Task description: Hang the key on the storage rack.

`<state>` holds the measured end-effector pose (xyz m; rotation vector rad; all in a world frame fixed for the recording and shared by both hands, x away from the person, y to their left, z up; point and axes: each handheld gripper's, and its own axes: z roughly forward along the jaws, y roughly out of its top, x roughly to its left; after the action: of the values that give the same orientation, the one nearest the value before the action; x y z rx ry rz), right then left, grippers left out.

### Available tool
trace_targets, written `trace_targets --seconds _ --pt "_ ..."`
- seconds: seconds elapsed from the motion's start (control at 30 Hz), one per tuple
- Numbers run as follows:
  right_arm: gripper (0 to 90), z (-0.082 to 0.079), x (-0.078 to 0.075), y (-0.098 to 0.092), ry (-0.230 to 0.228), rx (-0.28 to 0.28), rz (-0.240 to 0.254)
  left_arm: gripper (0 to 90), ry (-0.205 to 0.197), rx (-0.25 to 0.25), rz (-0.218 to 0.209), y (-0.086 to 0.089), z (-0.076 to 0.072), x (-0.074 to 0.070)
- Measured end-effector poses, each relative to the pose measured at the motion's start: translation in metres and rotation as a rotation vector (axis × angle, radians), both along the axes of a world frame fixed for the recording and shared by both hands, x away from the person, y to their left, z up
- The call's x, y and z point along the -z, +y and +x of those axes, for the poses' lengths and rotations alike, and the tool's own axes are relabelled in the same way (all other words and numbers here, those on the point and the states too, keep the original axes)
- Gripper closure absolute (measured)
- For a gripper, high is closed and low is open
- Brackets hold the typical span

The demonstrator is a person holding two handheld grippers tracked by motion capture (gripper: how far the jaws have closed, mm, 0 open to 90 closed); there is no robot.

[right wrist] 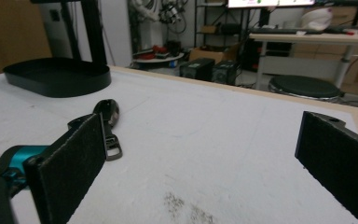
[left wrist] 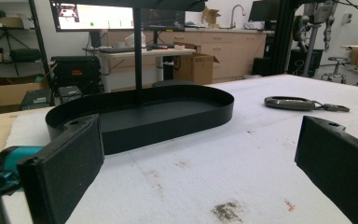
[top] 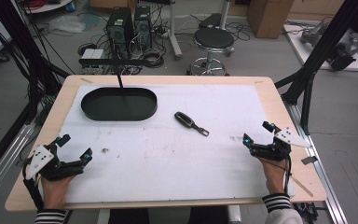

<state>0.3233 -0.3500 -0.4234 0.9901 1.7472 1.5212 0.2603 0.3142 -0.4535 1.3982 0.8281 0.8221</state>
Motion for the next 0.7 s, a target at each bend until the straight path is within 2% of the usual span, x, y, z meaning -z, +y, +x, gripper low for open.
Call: trace_targets --seconds 0.1,0.27,0.37,0.47,0.6,0.7 --pt "1.1 0.013 -0.015 0.007 0.042 -0.05 -0.034 1.7 0.0 0.0 0.002 0.0 0.0 0.0" --pt "1.1 0.032 -0.037 0.025 0.077 -0.116 -0.11 1.7 0.004 -0.001 0.0 0.0 0.0 0.0" --pt "1.1 0.042 -0.048 0.036 0.088 -0.118 -0.192 1.7 0.004 -0.001 0.002 0.0 0.0 0.0" --pt "1.1 0.05 -0.056 0.046 0.108 -0.147 -0.23 1.7 0.004 -0.001 0.001 0.0 0.0 0.0" --pt "1.1 0.063 -0.062 0.06 0.168 -0.228 -0.247 1.7 0.005 0.001 0.007 0.0 0.001 0.0" --pt "1.1 0.07 -0.065 0.072 0.19 -0.28 -0.286 1.7 0.006 0.0 0.008 -0.001 0.001 0.0"
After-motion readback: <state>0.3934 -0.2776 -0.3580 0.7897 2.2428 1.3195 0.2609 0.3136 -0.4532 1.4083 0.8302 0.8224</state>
